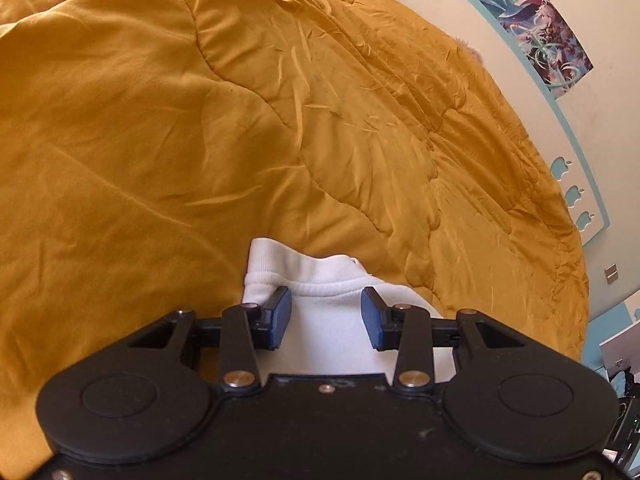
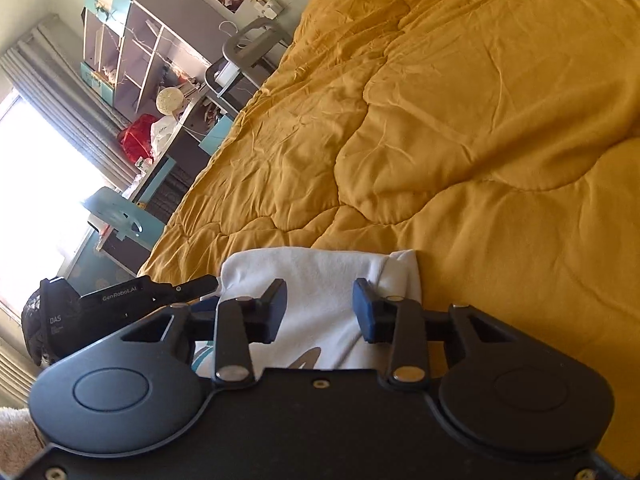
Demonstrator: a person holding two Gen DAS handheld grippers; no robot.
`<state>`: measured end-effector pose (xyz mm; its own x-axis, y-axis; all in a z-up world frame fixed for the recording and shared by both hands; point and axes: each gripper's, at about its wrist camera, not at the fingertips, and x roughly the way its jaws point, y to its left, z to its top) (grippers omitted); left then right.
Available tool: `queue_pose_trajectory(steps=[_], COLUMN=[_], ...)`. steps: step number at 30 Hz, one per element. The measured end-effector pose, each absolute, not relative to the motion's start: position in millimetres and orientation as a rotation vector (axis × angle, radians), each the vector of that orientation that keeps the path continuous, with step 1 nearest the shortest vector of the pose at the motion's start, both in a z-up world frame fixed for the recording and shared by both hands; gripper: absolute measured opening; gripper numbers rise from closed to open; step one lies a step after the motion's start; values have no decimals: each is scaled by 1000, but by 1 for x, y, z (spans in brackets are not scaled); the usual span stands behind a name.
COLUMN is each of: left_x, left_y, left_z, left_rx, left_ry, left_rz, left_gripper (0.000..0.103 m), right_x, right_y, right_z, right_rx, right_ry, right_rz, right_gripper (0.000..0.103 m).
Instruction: Fold small clothes
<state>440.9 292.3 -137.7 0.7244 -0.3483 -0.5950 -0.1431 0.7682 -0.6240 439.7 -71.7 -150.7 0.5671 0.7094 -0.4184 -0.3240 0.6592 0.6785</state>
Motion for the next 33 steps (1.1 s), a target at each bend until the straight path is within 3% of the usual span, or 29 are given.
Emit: queue_pose_trajectory(steps=[4,10,18,22,25,29,33], left_x=[412,303,232,233,232,213,196], left_y=[287,245,221,221,221,221,203], left_z=[-107,-56,-102,-127,-120,-92,-90], left_rx=[-711,-571,-638,-662,-670,-734,-675], left_ry=[712,675,802,807,808,781,876], left_rz=[-214,-367,-296,-283,-270,-306,-312], left_gripper=[38,45,46,46,46,46,47], right_x=[418,335,284,283,285,263,247], right_y=[-83,-97,-111,-113,-114,-119,-125], right_z=[-124,-94,-127,-145,-143,-120,-117], right_rx=[631,505,455,442,487,491,529], right_ry=[717,696,777,770,789,757,802], right_rz=[665,771,729,736,714,732,743], right_gripper=[42,44,43,36,36,43,45])
